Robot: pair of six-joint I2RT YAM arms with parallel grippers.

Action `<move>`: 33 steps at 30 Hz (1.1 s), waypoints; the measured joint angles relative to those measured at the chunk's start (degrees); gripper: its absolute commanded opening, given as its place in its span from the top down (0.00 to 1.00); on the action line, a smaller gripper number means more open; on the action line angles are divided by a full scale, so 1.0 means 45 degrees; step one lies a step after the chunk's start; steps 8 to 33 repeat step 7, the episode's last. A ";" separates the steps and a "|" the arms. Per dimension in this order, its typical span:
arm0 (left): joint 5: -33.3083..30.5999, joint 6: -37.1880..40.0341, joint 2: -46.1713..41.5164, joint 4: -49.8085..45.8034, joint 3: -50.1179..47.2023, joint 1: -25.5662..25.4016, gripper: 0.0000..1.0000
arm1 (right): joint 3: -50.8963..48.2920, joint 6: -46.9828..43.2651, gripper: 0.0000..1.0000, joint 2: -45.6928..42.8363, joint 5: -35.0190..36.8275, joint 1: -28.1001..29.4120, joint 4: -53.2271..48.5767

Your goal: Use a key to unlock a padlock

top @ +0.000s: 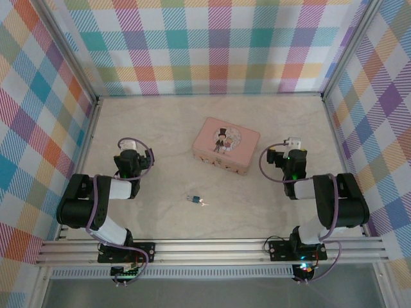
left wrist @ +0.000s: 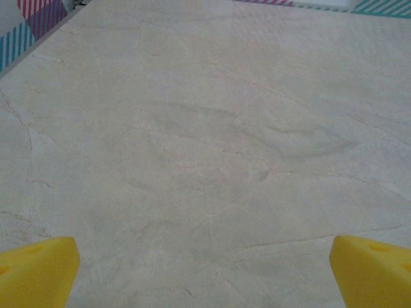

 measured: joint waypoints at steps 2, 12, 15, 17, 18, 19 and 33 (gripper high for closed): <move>-0.0010 0.0005 -0.0005 0.0073 -0.0005 -0.0010 0.00 | 0.0024 0.0000 0.00 0.0000 -0.0049 -0.0005 -0.0019; -0.0015 0.0010 -0.0005 0.0199 -0.0005 -0.0015 0.00 | 0.0097 0.0063 0.00 0.0000 -0.0364 -0.0189 -0.0170; -0.0015 0.0010 -0.0005 0.0199 -0.0005 -0.0015 0.00 | 0.0097 0.0063 0.00 0.0000 -0.0364 -0.0189 -0.0170; -0.0015 0.0010 -0.0005 0.0199 -0.0005 -0.0015 0.00 | 0.0097 0.0063 0.00 0.0000 -0.0364 -0.0189 -0.0170; -0.0015 0.0010 -0.0005 0.0199 -0.0005 -0.0015 0.00 | 0.0097 0.0063 0.00 0.0000 -0.0364 -0.0189 -0.0170; -0.0015 0.0010 -0.0005 0.0199 -0.0005 -0.0015 0.00 | 0.0097 0.0063 0.00 0.0000 -0.0364 -0.0189 -0.0170; -0.0015 0.0010 -0.0005 0.0199 -0.0005 -0.0015 0.00 | 0.0097 0.0063 0.00 0.0000 -0.0364 -0.0189 -0.0170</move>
